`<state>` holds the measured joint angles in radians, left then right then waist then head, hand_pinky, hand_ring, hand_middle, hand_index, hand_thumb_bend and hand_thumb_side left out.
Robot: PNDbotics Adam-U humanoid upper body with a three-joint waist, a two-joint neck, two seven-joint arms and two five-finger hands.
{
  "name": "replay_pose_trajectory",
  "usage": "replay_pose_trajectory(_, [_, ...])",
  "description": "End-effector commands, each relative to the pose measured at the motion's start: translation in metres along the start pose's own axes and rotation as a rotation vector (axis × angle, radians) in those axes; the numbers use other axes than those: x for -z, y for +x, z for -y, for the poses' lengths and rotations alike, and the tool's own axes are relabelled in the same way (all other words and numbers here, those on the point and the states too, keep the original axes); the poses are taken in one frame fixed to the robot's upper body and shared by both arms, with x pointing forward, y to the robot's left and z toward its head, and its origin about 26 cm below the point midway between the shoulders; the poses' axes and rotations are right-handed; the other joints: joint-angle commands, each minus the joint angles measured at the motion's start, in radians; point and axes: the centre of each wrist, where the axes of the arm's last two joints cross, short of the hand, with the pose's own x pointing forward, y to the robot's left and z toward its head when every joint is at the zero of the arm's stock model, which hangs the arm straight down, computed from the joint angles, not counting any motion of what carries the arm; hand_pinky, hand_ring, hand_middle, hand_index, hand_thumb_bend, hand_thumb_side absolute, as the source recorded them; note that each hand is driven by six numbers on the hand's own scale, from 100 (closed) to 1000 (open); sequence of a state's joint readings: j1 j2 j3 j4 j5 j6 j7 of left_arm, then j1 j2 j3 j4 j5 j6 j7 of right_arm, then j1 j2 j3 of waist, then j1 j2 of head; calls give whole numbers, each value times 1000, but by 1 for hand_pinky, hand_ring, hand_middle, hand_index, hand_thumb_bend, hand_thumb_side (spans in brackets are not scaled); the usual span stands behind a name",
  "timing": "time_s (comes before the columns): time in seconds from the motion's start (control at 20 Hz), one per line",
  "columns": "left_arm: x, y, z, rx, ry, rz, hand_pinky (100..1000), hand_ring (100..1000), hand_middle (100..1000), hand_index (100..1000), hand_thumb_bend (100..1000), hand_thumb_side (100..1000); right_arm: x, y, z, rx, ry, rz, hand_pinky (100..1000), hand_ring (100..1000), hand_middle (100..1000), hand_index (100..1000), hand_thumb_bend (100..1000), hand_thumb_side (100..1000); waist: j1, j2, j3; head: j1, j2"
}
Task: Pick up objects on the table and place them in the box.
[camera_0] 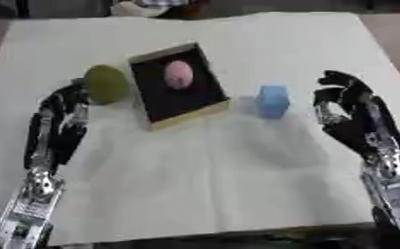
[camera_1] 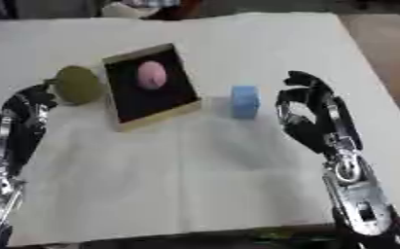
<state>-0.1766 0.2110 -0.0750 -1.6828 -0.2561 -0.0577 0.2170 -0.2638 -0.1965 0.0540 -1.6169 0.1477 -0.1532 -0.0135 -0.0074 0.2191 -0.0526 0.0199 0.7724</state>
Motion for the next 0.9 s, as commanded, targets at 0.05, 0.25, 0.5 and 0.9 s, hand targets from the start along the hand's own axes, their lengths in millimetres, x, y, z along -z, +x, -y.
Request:
replay_pose_trajectory(0.05, [7, 7, -10, 27, 16, 37, 771, 675, 639, 794, 100, 717, 4, 8, 3, -7, -3, 35, 772, 702, 724, 825, 100, 276, 15, -23, 0, 2, -2])
replay_pose_trajectory(0.25, [8, 8, -12, 33, 20, 41, 771, 677, 642, 794, 100, 712, 5, 8, 3, -7, -1, 35, 772, 702, 723, 825, 100, 275, 14, -24, 1, 2, -2])
replay_pose_trajectory(0.5, [9, 10, -15, 41, 25, 48, 772, 684, 648, 795, 103, 705, 5, 9, 3, -7, -3, 36, 772, 702, 723, 825, 100, 276, 13, -24, 1, 5, -2])
replay_pose_trajectory(0.9, [37, 33, -64, 325, -42, 123, 794, 747, 720, 832, 162, 508, 3, 6, 5, -14, -9, 21, 772, 699, 721, 825, 100, 278, 18, -27, 2, 3, -2])
